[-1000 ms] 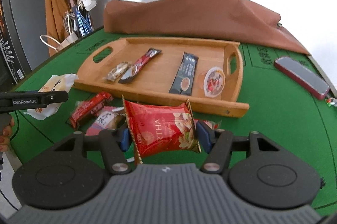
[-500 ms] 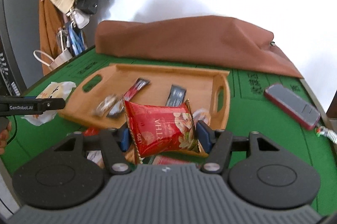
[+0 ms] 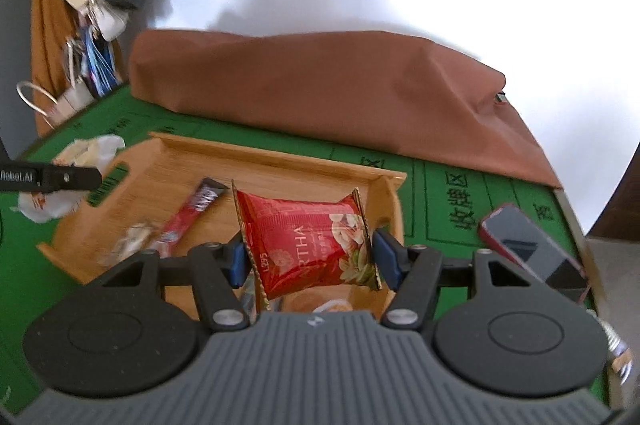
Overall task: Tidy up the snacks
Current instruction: 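Carry the white bread bag with the left tool while the right tool carries the nut bag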
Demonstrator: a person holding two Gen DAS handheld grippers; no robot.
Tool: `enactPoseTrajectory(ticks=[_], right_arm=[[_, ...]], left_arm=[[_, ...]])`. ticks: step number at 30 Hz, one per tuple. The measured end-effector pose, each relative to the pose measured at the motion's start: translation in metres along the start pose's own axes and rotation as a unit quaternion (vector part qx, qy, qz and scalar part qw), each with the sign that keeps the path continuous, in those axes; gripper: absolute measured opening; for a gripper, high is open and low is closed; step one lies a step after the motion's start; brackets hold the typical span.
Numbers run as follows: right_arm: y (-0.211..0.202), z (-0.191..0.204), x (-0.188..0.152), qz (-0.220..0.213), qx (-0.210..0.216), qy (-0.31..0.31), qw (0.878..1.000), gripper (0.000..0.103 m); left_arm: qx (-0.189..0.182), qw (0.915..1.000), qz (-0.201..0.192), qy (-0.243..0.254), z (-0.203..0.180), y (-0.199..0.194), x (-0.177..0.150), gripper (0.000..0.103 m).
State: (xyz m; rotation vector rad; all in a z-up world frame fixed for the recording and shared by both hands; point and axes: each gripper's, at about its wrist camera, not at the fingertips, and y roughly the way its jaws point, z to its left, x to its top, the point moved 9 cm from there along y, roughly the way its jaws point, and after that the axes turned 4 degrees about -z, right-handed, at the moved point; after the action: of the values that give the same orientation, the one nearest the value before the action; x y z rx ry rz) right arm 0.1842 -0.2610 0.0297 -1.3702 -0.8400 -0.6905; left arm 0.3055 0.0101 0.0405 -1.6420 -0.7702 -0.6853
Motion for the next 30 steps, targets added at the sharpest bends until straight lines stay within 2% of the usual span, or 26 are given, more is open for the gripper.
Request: enactPoseTrajectory(ticks=[13,21,30], right_arm=[[0.077,-0.009,-0.007,0.075,-0.029,-0.008,0.997,0.064],[0.095,-0.011,-0.014,0.085,-0.028,-0.002,0.996,0.064],[0.1,-0.013,-0.017,0.083,-0.023,0.006,0.996,0.064]], left_arm=[[0.035,0.9981,0.049,0.018,-0.02,0.095,0.004,0.073],[0.048,0.9966,0.06,0.029,-0.025,0.122,0.0,0.073],[0.044,0.9965,0.062,0.034,-0.029,0.13,-0.002,0.074]])
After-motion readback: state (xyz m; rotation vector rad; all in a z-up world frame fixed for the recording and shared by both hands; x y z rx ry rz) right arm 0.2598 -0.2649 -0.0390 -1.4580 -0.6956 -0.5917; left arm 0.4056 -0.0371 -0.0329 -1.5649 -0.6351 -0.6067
